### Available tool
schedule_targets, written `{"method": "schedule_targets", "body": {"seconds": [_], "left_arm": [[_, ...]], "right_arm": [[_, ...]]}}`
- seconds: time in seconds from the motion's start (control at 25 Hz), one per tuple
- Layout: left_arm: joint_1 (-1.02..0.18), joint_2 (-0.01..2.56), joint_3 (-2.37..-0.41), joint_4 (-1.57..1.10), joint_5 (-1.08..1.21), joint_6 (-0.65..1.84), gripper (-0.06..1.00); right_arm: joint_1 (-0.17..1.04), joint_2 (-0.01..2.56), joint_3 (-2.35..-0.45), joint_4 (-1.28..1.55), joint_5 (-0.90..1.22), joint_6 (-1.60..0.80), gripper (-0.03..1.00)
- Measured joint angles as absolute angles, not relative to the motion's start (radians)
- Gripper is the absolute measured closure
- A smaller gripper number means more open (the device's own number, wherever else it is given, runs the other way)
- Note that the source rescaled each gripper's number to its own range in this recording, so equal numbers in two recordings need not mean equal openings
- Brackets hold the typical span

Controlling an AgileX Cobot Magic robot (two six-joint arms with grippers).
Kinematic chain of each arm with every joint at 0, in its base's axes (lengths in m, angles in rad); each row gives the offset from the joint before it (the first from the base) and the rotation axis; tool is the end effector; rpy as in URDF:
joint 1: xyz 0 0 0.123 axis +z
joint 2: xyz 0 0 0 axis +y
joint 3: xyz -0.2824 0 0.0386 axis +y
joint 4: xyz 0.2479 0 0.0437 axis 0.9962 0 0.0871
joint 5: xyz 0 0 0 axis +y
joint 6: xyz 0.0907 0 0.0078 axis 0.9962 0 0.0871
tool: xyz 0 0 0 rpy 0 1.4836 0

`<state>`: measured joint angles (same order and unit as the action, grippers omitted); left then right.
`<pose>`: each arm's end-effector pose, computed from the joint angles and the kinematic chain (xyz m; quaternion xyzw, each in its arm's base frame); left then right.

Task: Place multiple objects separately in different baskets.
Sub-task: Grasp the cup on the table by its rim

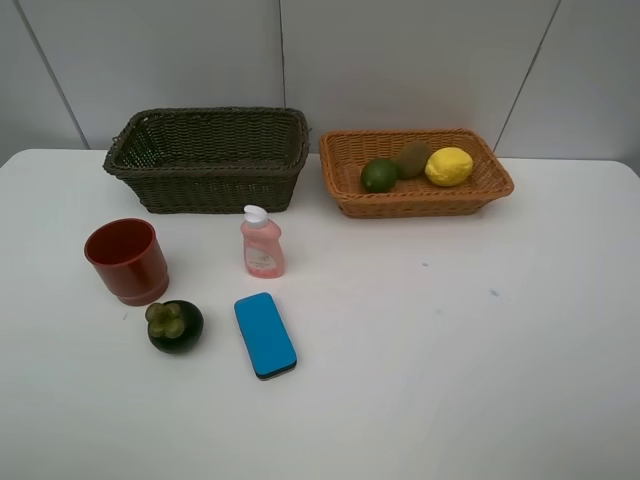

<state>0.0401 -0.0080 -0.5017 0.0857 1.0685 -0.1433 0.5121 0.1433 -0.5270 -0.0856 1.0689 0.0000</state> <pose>-0.0070 0.0066 0.2772 -0.0800 0.8482 0.0158 0.5234 0.0160 0.0012 0.2838 -0.2243 0.8543 0.0769 0.4626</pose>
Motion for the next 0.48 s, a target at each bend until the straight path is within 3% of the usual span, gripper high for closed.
{"method": "schedule_targets", "body": {"seconds": [0.48], "left_arm": [[0.040, -0.008, -0.502, 0.086, 1.068, -0.143, -0.05]], "right_arm": [[0.229, -0.003, -0.526, -0.086, 1.069, 0.000, 0.10]]}}
